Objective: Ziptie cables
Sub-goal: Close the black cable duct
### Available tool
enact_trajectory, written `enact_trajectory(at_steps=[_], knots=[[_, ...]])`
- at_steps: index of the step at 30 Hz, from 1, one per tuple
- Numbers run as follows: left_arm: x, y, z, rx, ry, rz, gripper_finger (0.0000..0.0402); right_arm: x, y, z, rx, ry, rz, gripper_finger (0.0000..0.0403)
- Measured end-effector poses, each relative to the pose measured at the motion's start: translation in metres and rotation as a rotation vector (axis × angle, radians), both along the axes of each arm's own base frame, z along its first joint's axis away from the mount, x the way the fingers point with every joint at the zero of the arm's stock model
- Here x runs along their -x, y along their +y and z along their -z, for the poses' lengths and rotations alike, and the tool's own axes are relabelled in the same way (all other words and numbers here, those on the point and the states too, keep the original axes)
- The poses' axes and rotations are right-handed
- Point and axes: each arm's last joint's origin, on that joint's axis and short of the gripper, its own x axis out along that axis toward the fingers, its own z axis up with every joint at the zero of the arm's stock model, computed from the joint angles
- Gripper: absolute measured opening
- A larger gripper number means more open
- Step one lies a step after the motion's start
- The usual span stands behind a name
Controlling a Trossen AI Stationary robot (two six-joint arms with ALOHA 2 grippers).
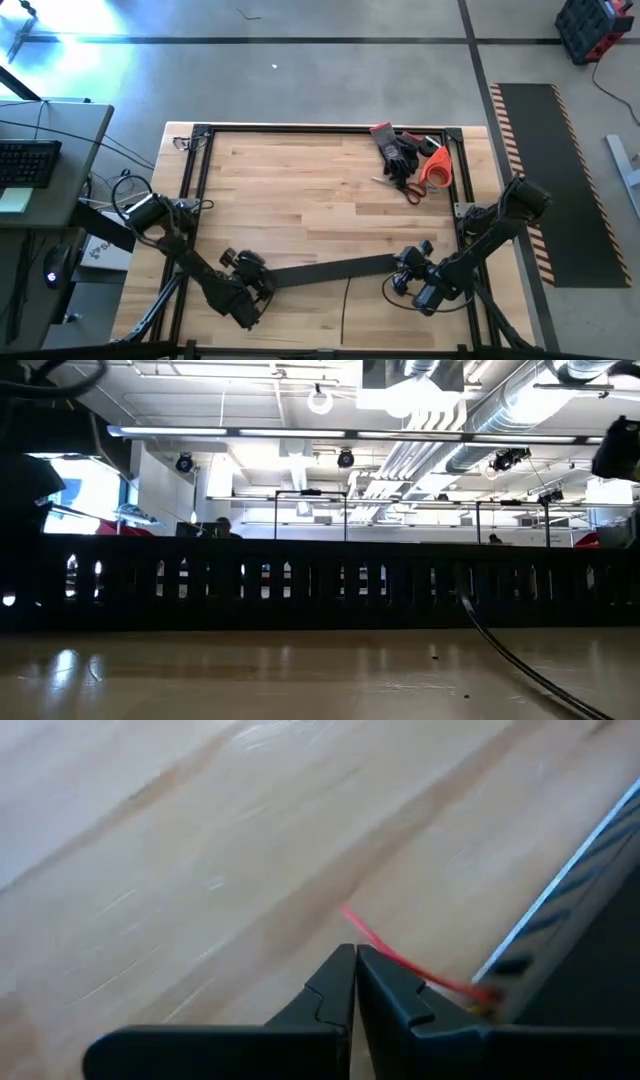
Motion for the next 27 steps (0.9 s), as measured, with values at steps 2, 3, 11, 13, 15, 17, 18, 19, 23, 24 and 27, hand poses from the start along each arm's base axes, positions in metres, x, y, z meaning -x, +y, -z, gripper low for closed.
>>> enact_trajectory(at_steps=[2,3,11,13,15,17,18,19,23,24,27], knots=[[-0.01,0.003,0.001,0.007,-0.004,0.036,0.0,-0.006,-0.001,-0.001,0.005,-0.011,-0.02,0.0],[-0.015,0.006,0.0,0.007,0.0,0.058,0.0,-0.008,-0.002,0.0,0.015,-0.002,-0.033,0.0],[-0.026,0.02,-0.003,-0.02,0.068,0.099,0.0,-0.008,-0.011,-0.001,0.037,0.035,0.012,0.0],[-0.024,0.022,-0.004,-0.037,0.076,0.084,0.0,-0.005,-0.011,-0.002,0.036,0.034,0.031,0.0],[-0.021,0.024,-0.005,-0.054,0.099,0.071,0.0,-0.003,-0.011,-0.005,0.039,0.034,0.037,0.0],[-0.019,0.026,-0.005,-0.071,0.122,0.059,0.0,0.001,-0.012,-0.009,0.042,0.033,0.049,0.0],[-0.019,0.027,-0.005,-0.08,0.134,0.058,0.0,0.003,-0.013,-0.011,0.041,0.033,0.053,0.0],[-0.018,0.028,-0.006,-0.085,0.143,0.057,0.0,0.006,-0.013,-0.014,0.04,0.033,0.055,0.0],[-0.012,0.031,-0.019,-0.084,0.148,0.038,0.0,0.016,-0.015,-0.025,0.017,0.022,0.079,0.0],[-0.01,0.03,-0.023,-0.079,0.134,0.041,0.0,0.018,-0.014,-0.027,0.002,0.025,0.078,0.0],[-0.004,0.025,-0.034,-0.057,0.073,0.061,0.0,0.024,-0.009,-0.027,-0.04,0.068,0.045,0.0]])
